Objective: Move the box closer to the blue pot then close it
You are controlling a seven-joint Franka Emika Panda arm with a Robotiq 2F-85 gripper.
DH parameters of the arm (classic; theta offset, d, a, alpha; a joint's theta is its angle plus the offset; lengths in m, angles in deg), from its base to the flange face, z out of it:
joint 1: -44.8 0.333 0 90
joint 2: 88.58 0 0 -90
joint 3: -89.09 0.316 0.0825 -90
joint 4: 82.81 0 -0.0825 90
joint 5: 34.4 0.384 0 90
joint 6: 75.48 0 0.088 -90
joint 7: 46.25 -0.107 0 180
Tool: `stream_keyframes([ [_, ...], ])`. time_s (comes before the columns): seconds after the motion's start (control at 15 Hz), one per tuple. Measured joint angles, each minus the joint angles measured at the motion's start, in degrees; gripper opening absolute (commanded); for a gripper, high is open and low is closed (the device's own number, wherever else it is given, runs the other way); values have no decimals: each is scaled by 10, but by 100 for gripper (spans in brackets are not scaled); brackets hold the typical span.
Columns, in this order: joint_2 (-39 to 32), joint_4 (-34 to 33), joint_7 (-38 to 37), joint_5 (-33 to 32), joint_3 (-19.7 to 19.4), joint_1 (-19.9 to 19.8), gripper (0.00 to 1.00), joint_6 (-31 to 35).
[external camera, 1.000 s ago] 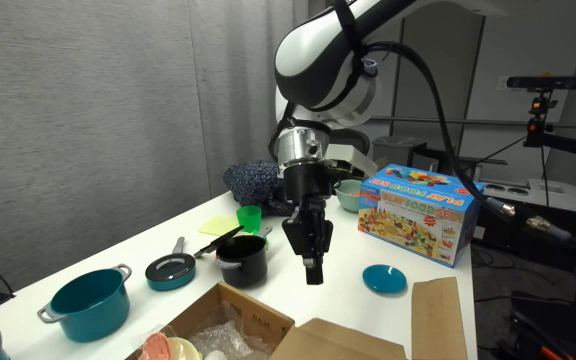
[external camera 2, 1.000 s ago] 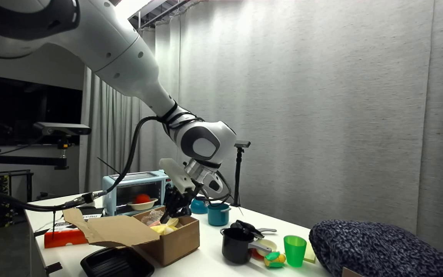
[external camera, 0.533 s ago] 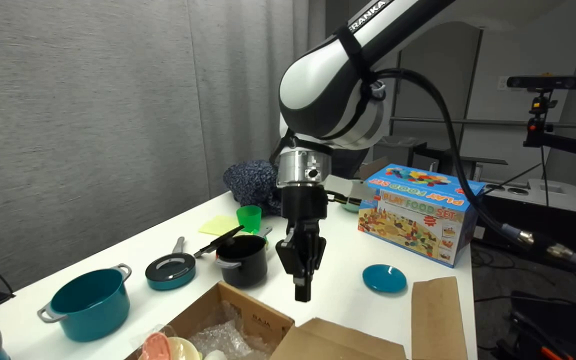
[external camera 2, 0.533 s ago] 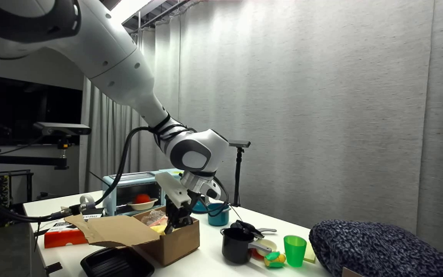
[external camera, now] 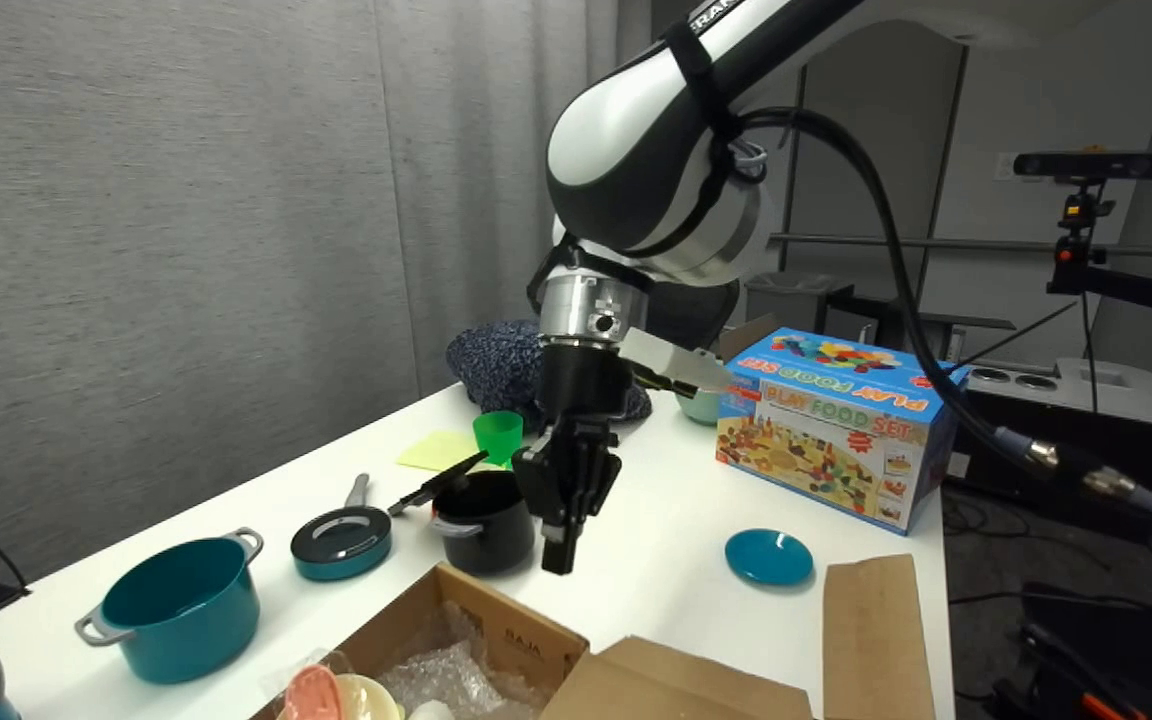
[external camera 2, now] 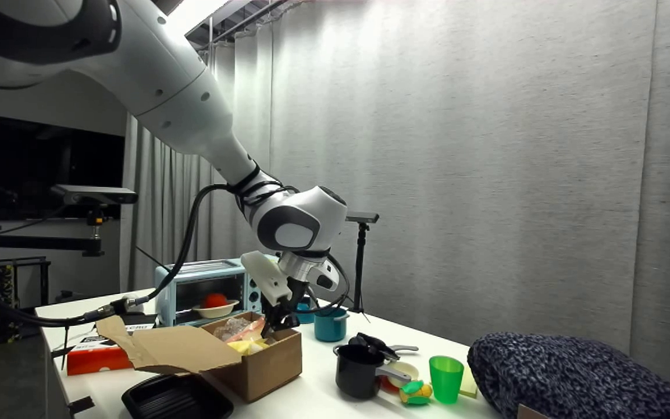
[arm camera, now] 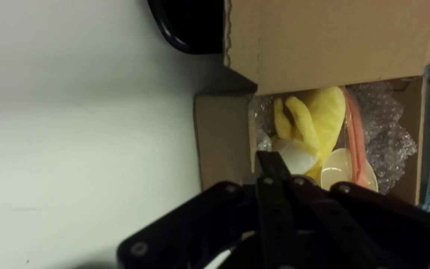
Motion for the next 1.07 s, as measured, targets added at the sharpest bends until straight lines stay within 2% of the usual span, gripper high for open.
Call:
stream_keyframes([
  [0.33, -16, -31, -17, 0, 13, 12, 1, 89],
  [1.07, -20, -34, -19, -4, 11, 14, 0, 108],
])
